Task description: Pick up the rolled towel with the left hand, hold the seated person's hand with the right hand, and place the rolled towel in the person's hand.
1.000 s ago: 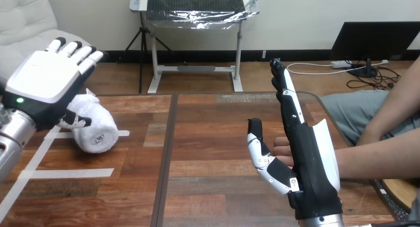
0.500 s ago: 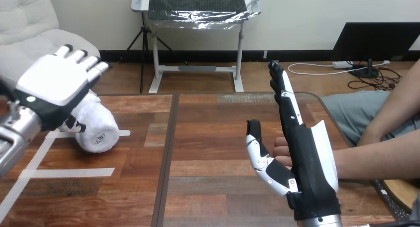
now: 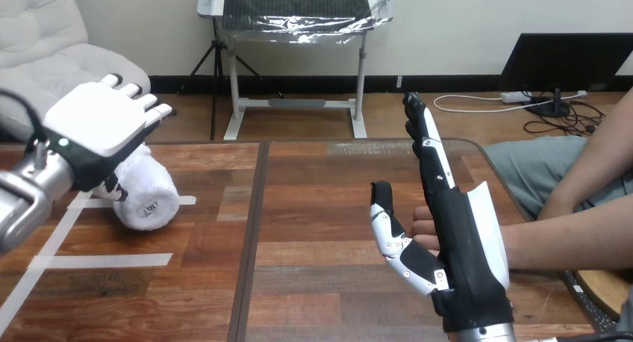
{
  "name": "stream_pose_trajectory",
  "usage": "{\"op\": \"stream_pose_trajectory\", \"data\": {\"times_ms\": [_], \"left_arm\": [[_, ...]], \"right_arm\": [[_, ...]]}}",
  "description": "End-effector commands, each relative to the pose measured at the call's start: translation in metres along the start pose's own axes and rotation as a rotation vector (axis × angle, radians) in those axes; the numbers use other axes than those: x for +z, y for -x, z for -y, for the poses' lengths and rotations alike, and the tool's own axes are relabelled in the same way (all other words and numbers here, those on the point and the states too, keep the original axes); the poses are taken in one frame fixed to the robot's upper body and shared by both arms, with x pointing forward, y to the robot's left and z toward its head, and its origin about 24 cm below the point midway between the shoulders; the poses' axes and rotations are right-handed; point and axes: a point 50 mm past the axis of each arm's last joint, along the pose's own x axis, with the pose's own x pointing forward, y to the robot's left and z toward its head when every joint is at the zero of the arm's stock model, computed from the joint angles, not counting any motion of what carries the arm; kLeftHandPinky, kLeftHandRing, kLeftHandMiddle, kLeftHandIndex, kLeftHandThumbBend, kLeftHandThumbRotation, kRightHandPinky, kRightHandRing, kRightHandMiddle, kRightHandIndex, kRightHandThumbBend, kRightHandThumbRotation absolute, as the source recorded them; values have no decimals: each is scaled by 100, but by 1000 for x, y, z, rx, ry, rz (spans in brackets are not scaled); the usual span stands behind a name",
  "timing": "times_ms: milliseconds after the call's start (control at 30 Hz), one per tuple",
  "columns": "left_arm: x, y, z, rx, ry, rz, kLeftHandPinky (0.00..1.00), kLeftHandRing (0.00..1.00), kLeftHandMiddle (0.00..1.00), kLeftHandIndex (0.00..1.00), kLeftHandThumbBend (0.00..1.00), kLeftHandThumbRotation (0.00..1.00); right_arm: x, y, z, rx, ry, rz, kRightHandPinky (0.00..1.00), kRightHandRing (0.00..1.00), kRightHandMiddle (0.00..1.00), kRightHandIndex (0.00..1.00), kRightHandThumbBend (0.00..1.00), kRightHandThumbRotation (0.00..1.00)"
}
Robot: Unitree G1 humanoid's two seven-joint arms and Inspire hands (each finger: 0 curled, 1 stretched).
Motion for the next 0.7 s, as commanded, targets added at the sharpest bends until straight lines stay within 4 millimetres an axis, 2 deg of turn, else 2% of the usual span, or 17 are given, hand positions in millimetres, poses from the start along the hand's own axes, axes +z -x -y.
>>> {"op": "stream_pose_trajectory", "data": {"times_ms": [0,200,533,667], "left_arm": [[-8,-12,-27,74,88,-28,96,95,94,92,81,5],[-8,-13,-27,124,285,-59,94,93,93,91,79,11],[-7,-19,-23,184,731,-165,93,92,92,92,76,24],[-6,-21,-21,189,822,-202,87,91,93,93,74,35]], "right_arm": [[9,-13,3,-34,-18,72,100,100,100,100,0,0],[9,-13,3,-35,-23,67,100,100,100,100,0,0],[8,-13,3,-29,-24,62,100,100,100,100,0,0],[8,-13,3,-28,-21,65,100,100,100,100,0,0]]}}
